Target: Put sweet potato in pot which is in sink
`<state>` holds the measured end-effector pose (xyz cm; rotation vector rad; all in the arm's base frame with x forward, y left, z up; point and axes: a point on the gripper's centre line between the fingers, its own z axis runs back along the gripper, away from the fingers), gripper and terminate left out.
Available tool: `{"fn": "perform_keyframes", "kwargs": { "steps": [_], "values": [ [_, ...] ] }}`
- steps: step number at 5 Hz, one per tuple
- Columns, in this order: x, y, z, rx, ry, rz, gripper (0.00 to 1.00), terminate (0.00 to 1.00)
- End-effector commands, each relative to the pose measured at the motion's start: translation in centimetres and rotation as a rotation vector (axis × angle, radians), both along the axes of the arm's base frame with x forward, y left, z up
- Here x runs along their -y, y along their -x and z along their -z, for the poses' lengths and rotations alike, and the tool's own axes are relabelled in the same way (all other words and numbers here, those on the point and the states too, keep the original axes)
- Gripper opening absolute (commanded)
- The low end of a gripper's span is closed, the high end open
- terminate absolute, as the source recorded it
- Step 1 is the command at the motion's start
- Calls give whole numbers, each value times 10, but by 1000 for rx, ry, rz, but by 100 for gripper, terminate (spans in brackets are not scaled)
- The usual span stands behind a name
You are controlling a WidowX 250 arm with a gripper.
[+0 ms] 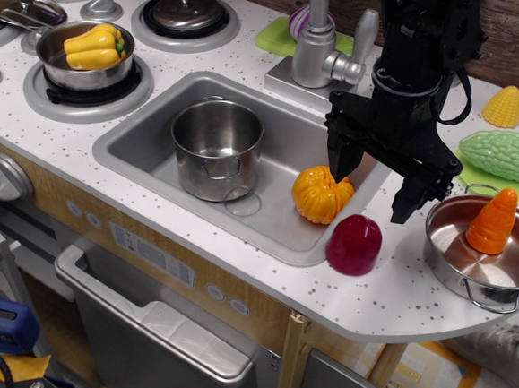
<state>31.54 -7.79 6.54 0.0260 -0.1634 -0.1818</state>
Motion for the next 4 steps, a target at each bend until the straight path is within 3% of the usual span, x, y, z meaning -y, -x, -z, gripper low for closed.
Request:
{"fn": "perform_keyframes", "kwargs": {
  "steps": [1, 4],
  "values": [
    [0, 0, 0, 0, 0, 0, 100, 0],
    [-2, -5, 18, 30, 40, 20, 100, 0]
  ]
}}
